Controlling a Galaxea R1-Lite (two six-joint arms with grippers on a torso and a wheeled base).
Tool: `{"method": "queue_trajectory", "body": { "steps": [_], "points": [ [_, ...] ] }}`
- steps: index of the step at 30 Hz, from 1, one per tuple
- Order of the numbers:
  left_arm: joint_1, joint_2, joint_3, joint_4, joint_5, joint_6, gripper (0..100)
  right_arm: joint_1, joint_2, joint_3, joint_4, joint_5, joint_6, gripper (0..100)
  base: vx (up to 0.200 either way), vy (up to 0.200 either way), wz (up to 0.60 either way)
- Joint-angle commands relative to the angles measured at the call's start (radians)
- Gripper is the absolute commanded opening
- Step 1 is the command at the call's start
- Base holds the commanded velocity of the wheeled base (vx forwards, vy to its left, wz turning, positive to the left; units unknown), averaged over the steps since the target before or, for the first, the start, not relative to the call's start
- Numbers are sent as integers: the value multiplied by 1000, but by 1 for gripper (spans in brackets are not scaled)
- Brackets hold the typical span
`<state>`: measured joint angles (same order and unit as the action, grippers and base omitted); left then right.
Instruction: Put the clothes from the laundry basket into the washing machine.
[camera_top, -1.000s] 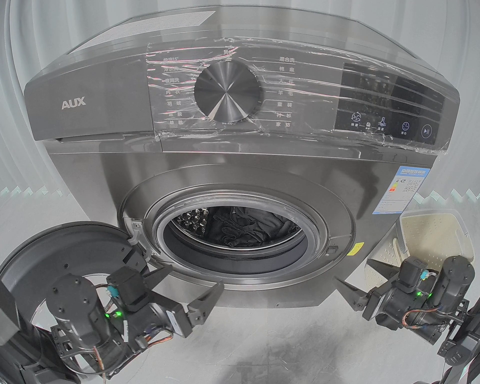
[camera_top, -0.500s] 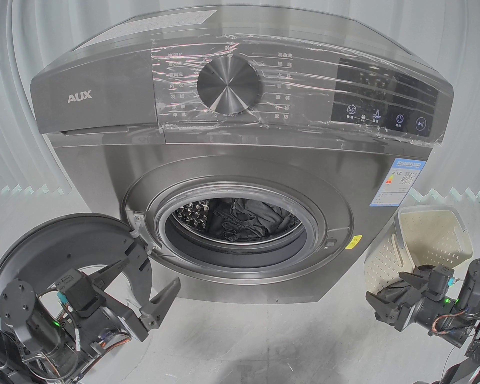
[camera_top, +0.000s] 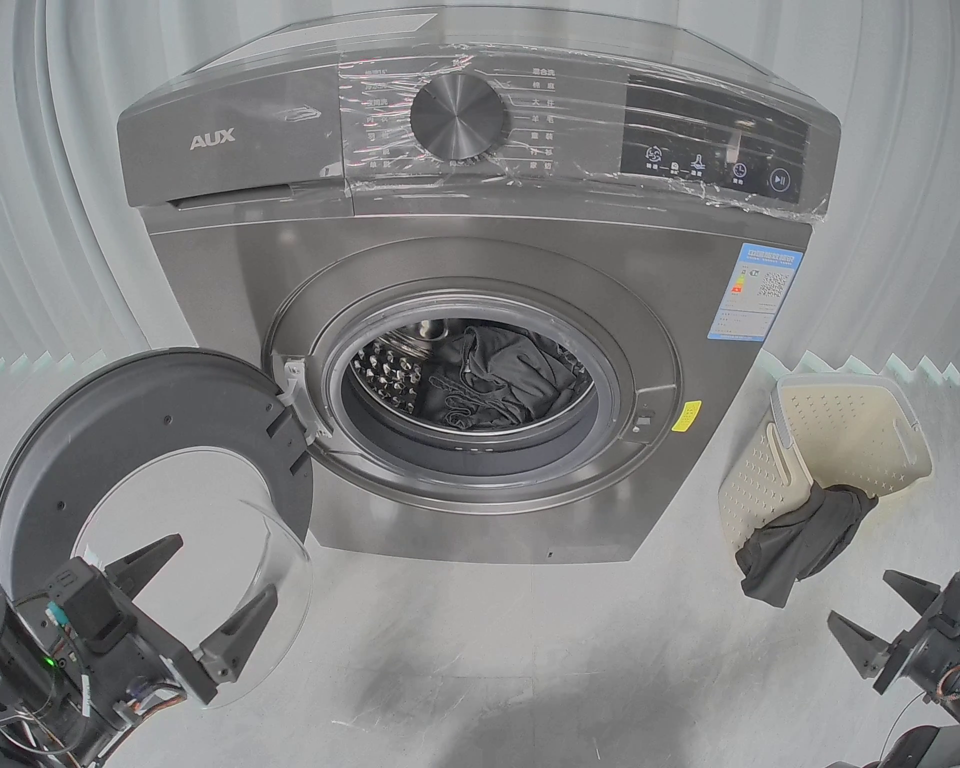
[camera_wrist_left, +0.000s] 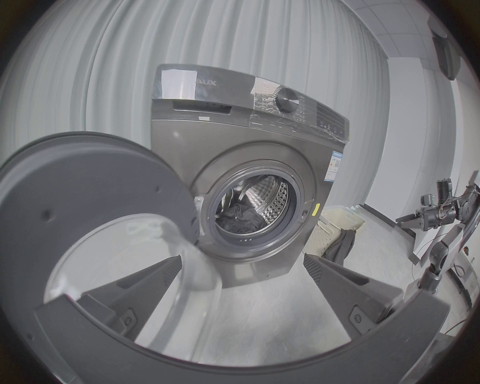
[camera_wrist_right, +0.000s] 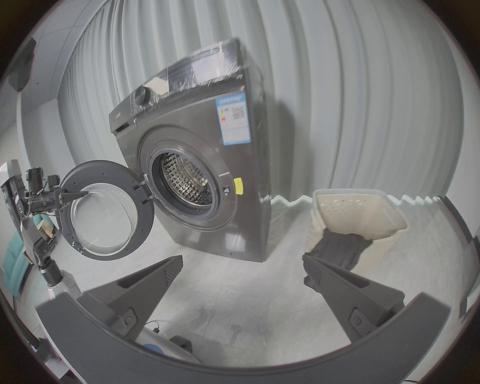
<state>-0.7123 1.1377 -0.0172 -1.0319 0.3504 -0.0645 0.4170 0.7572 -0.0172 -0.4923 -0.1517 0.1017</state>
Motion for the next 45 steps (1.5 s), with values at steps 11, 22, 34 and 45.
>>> {"method": "queue_trajectory", "body": {
  "steps": [11, 22, 34, 45],
  "points": [
    [419, -753, 17, 616, -61, 18, 100, -270, -664, 11, 428, -6, -46, 100, -36, 0, 0],
    [700, -1013, 17, 902, -185, 87, 100, -291, -659, 14, 426, 8, -2, 100, 0, 0, 0],
    [709, -1138, 11, 980, -291, 86, 100, -419, -757, 16, 445, 208, -117, 100, 0, 0, 0],
    [711, -1138, 16, 1038, -378, 69, 100, -419, -757, 6, 520, 150, -108, 100, 0, -73, 0]
  ]
}}
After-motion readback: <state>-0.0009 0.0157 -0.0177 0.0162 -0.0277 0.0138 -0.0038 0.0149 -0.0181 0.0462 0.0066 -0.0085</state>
